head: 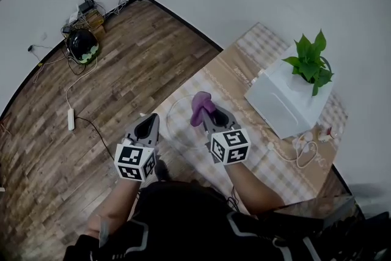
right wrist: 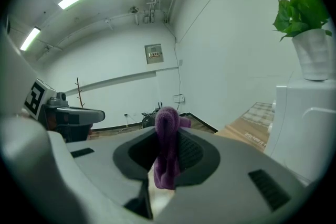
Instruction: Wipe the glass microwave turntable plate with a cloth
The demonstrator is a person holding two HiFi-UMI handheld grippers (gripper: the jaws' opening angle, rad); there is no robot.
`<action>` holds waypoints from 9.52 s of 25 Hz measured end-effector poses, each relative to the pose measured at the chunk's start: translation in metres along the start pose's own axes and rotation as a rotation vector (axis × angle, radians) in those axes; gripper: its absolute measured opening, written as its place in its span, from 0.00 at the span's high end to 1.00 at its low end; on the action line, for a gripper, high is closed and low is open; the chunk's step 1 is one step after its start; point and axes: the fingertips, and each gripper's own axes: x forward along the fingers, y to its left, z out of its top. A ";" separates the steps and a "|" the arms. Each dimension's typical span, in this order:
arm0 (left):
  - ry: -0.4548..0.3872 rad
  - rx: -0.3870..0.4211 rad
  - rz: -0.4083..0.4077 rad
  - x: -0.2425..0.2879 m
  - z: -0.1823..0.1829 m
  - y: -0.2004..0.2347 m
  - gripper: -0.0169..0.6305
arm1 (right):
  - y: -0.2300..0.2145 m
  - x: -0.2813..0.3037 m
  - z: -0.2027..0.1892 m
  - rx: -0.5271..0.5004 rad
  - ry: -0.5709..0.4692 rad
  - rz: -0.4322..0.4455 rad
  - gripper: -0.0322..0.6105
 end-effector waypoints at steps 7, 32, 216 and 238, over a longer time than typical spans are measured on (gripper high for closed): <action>0.025 -0.034 0.030 0.017 -0.020 0.030 0.97 | 0.019 0.044 -0.026 -0.039 0.063 0.033 0.83; 0.174 -0.074 0.050 0.034 -0.078 0.068 0.97 | 0.032 0.161 -0.148 -0.226 0.367 0.089 0.83; 0.155 -0.099 0.177 -0.065 -0.086 0.013 0.97 | 0.085 0.069 -0.206 -0.164 0.510 0.254 0.82; 0.154 -0.091 0.096 -0.031 -0.083 -0.015 0.97 | 0.001 0.053 -0.196 -0.131 0.519 0.108 0.82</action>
